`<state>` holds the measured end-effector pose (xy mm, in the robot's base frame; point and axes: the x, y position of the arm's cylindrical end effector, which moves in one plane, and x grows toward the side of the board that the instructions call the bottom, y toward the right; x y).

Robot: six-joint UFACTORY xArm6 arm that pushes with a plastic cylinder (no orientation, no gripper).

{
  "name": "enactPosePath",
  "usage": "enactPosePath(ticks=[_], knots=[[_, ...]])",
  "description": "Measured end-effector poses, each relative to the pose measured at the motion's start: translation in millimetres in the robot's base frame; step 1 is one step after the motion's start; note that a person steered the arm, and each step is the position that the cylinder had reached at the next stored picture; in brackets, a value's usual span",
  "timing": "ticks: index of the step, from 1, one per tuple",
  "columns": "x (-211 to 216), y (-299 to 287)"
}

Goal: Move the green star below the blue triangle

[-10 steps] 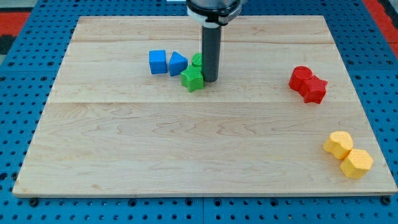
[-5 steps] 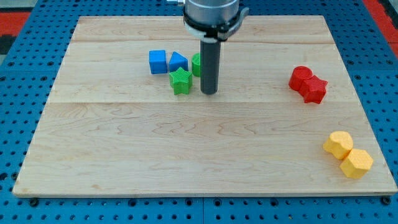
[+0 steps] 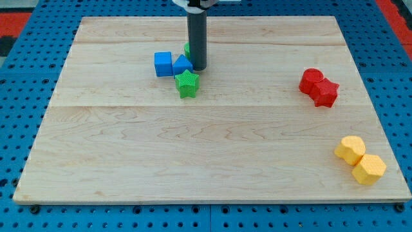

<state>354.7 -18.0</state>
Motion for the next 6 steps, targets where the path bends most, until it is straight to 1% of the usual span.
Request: enactPosePath(ticks=[1, 2, 4, 5, 6], knots=[[44, 0], [68, 0], [69, 2], [54, 12], [52, 6]])
